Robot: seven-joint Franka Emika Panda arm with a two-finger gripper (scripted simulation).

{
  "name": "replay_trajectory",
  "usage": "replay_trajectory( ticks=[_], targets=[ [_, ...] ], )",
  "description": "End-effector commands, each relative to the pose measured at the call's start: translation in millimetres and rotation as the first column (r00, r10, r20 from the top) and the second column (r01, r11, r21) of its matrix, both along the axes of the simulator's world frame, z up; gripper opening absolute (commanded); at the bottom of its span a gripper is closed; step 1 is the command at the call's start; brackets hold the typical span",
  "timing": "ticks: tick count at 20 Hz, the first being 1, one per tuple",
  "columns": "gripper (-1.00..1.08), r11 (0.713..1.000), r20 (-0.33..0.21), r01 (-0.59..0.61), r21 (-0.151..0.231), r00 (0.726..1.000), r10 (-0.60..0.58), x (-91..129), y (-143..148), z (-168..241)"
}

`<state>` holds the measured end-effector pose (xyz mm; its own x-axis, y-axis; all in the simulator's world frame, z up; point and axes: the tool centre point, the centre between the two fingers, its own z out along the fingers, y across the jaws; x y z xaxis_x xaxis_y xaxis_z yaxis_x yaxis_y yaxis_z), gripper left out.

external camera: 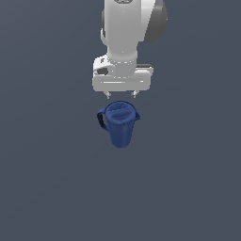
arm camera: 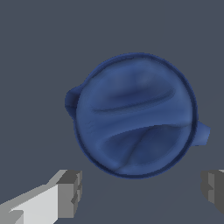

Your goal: Pick up the object and move it to a goal position.

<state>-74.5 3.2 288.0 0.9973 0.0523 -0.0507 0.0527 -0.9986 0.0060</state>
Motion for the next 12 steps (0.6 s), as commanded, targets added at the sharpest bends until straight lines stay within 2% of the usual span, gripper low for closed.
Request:
replay_trajectory(
  ticks=[1,12],
  targets=[
    [0.28,1.000,0.000,0.000,0.000,1.000,0.000,0.0,0.0,0.0],
    [0.28,1.000,0.003,-0.026,0.005,1.000,0.026,1.3,-4.7,9.4]
  ],
)
